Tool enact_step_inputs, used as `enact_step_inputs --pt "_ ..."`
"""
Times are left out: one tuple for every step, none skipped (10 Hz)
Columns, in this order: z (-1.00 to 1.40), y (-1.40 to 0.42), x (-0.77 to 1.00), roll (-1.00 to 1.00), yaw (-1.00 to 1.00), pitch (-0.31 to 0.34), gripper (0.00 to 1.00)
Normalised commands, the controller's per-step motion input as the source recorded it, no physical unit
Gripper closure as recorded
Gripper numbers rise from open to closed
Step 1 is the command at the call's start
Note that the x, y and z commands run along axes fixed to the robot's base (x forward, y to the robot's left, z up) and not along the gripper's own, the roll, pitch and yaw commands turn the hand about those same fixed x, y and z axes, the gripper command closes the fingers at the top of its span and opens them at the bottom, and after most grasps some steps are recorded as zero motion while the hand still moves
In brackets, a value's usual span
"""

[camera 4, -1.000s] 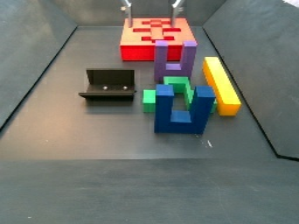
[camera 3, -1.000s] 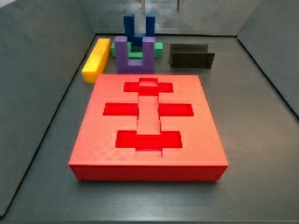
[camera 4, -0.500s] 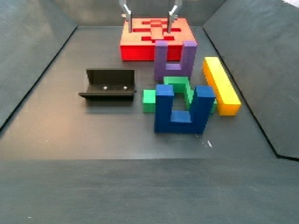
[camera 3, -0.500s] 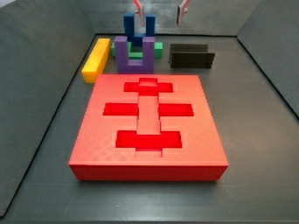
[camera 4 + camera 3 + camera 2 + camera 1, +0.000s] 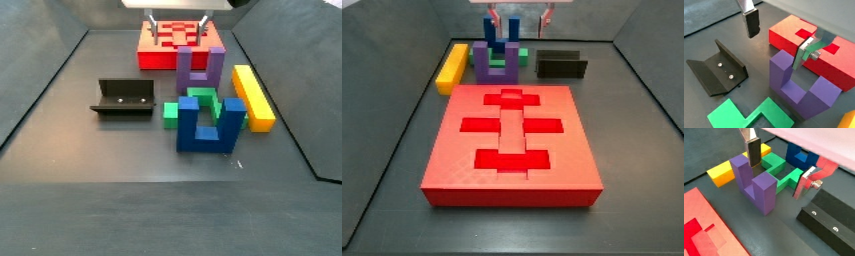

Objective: Pick up the purple object. Move up. Move to above the board. Insert the purple object.
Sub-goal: Pick up the purple object.

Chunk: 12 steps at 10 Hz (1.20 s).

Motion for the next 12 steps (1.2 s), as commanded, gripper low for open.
enact_step_inputs --pt "-0.25 0.0 0.0 0.04 -0.1 0.026 0.0" --pt "-0.25 0.0 0.0 0.05 -0.17 0.034 0.0" --pt "-0.21 0.0 0.0 0.05 -0.21 0.066 0.0" --pt "-0.17 0.0 0.0 0.07 -0.26 0.096 0.0" --pt "-0.16 0.0 0.0 0.05 -0.22 0.089 0.0" --pt "-0.17 0.0 0.0 0.01 -0.13 0.036 0.0" --pt "-0.28 0.0 0.0 0.0 -0.06 0.0 0.0" --pt "-0.32 0.0 -0.02 0.0 0.0 0.0 0.0" --pt "-0.24 -0.05 -0.02 0.0 0.0 0.0 0.0" --pt "-0.16 -0.06 -0.07 0.0 0.0 0.0 0.0" --pt "-0.11 -0.11 -0.09 0.0 0.0 0.0 0.0" --pt "0.0 -0.05 -0.07 0.01 0.0 0.0 0.0"
